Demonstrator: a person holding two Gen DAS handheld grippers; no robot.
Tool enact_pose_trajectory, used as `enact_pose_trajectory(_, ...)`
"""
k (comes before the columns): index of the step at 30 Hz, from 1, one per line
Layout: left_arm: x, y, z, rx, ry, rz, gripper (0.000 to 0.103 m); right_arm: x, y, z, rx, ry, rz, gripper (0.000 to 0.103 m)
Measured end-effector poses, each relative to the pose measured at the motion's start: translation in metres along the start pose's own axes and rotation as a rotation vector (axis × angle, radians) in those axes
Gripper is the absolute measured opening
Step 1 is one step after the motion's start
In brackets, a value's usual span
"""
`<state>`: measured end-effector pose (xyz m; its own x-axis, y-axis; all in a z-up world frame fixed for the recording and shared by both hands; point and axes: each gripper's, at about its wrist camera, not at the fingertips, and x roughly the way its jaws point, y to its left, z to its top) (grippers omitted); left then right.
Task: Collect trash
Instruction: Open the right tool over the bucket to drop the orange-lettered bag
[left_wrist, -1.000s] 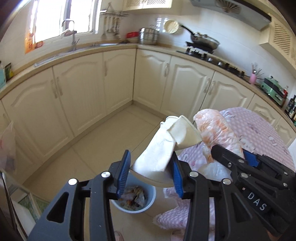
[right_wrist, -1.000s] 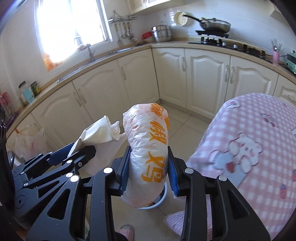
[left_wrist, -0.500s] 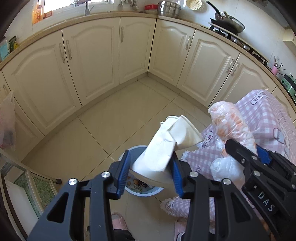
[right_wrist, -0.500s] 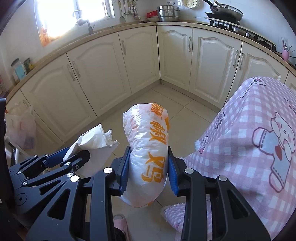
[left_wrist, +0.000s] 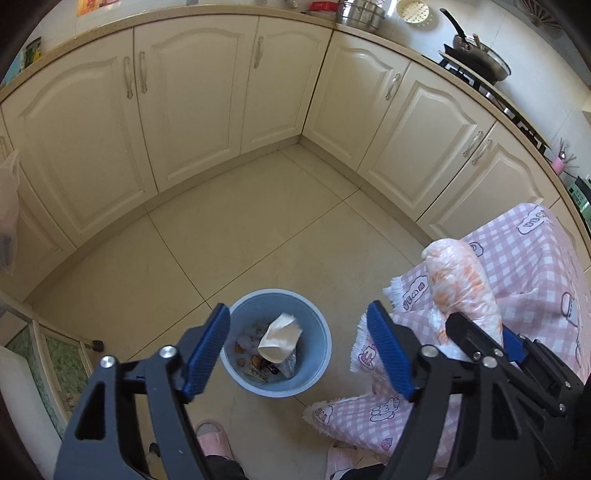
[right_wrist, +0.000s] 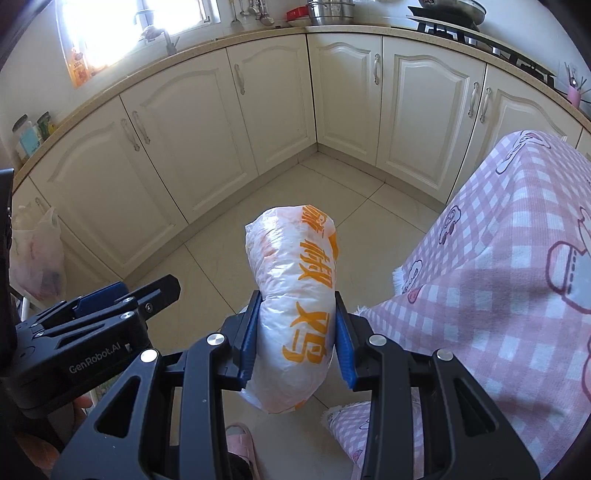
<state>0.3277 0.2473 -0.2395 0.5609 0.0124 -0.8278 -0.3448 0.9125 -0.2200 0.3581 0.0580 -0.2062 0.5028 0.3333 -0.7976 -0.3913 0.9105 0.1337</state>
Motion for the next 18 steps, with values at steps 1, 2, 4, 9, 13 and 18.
enact_pose_trajectory(1, 0.000, 0.002, 0.000, -0.007, 0.003, 0.001, 0.076, 0.001, 0.001, -0.001, -0.002, 0.004, 0.004, 0.034)
enact_pose_trajectory(2, 0.002, 0.006, 0.000, -0.013, 0.010, 0.005, 0.076, 0.002, 0.003, -0.002, -0.003, 0.008, 0.007, 0.034)
enact_pose_trajectory(4, 0.002, 0.013, -0.002, -0.022, 0.019, 0.021, 0.076, 0.005, 0.006, -0.002, -0.005, 0.015, 0.012, 0.034)
enact_pose_trajectory(9, 0.001, 0.026, -0.006, -0.033, 0.025, 0.067, 0.076, 0.011, 0.015, -0.004, -0.008, 0.031, 0.033, 0.034)
enact_pose_trajectory(13, -0.003, 0.038, -0.007, -0.037, 0.021, 0.110, 0.076, 0.016, 0.023, -0.001, -0.008, 0.033, 0.053, 0.035)
enact_pose_trajectory(18, -0.012, 0.048, -0.003, -0.053, 0.009, 0.124, 0.076, 0.019, 0.034, 0.006, -0.014, 0.002, 0.078, 0.048)
